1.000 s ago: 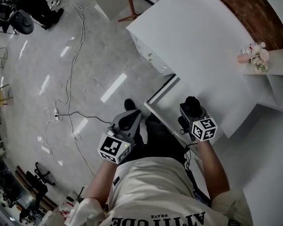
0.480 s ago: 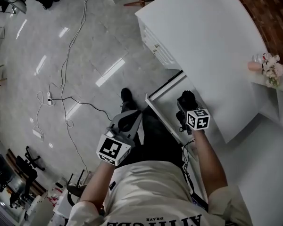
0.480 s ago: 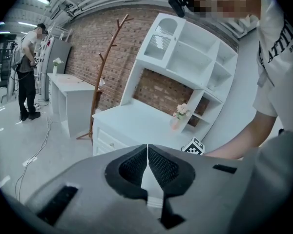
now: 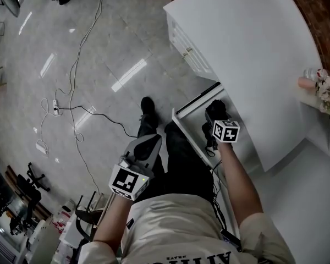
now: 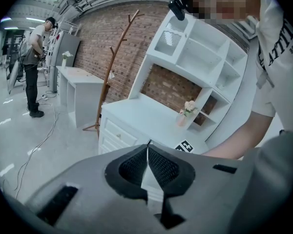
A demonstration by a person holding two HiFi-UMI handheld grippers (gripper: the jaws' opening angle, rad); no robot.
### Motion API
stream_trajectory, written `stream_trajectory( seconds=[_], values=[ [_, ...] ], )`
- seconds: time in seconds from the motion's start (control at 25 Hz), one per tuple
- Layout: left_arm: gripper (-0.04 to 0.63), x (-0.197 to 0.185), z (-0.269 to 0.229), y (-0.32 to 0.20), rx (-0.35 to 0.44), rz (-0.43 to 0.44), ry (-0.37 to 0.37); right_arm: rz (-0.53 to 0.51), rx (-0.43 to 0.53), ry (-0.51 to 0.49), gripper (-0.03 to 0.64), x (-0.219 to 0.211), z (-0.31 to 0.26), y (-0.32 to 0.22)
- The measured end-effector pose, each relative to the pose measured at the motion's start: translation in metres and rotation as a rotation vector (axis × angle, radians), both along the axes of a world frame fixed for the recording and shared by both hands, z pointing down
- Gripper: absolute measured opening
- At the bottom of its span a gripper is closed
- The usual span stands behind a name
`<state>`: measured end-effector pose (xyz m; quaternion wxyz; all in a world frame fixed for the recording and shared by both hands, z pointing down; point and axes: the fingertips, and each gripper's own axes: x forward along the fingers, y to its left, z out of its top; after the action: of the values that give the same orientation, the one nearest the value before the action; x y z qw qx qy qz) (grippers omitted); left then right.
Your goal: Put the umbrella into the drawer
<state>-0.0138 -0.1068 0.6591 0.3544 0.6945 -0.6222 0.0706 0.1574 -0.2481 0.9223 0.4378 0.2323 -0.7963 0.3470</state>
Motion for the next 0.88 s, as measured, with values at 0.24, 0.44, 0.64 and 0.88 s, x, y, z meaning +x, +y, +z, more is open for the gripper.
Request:
stream_trajectory(
  seconds=[0.24,0.44,0.64,0.88],
  values=[
    [0.028,-0.007,0.02,0.006,-0.046,-0.016,-0.001,0.114,0.014,0.069,0.253,0.009,0.026,-0.011],
    [0.028,-0.004,0.029,0.004,-0.044,-0.002,0.018,0.141,0.021,0.136,0.255,0.016,0.042,-0.016],
    [0.028,0.0,0.033,0.004,-0.046,-0.014,0.039,0.063,0.041,0.179,0.277,0.011,0.045,-0.01],
    [0.028,0.002,0.021,-0.002,-0.017,-0.026,0.033,0.036,0.064,0.206,0.293,0.018,0.037,-0.008]
  ],
)
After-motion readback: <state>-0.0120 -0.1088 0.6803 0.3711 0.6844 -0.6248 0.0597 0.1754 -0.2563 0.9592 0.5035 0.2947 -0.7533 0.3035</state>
